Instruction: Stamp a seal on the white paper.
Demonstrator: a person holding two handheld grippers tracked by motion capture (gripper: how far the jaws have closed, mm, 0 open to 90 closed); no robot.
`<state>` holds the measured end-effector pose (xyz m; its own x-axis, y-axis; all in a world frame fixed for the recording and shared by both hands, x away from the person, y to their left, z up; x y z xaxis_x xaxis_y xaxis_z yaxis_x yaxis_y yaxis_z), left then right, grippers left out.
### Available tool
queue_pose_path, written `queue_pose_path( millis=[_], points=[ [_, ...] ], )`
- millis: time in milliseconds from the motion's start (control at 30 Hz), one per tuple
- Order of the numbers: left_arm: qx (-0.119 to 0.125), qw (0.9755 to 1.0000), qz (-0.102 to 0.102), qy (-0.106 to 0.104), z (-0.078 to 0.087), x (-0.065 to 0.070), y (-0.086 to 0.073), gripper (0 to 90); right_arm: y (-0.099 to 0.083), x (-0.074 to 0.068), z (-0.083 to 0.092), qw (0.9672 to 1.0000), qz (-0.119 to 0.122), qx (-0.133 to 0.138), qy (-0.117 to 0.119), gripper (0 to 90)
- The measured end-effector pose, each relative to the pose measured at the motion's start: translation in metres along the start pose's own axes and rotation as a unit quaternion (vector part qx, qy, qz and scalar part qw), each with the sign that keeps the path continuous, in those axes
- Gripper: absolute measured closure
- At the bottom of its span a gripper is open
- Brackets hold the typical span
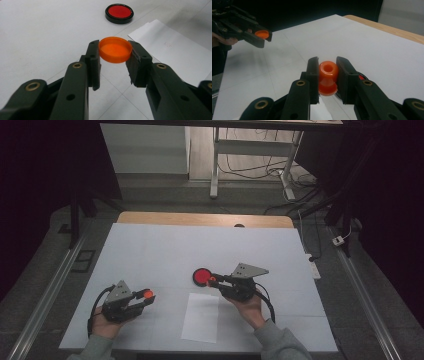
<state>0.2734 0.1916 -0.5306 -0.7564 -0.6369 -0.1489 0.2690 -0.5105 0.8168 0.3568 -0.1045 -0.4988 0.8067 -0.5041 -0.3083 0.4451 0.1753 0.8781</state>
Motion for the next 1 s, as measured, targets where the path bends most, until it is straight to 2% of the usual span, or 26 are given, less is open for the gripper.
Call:
queue_pose_path(
  millis=[1000],
  points=[
    [-0.001,1.0000,-0.002,0.001,0.000,0.000,0.000,64.6,-0.016,-0.014,0.010,0.9997,0.009,-0.015,0.017,72.3]
  ],
)
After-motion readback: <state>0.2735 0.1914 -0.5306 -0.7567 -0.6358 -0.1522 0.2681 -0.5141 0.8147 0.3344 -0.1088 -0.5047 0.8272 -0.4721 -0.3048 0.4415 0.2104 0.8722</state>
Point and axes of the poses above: each handheld gripper's, and its own axes: z roughly backward along the jaws, y roughly out of its top, x roughly to its right, the point moved 5 cm from there along -z, roughly forward along the jaws, and after that the axes turned 15 degrees about -z, right-handed, at the moved point
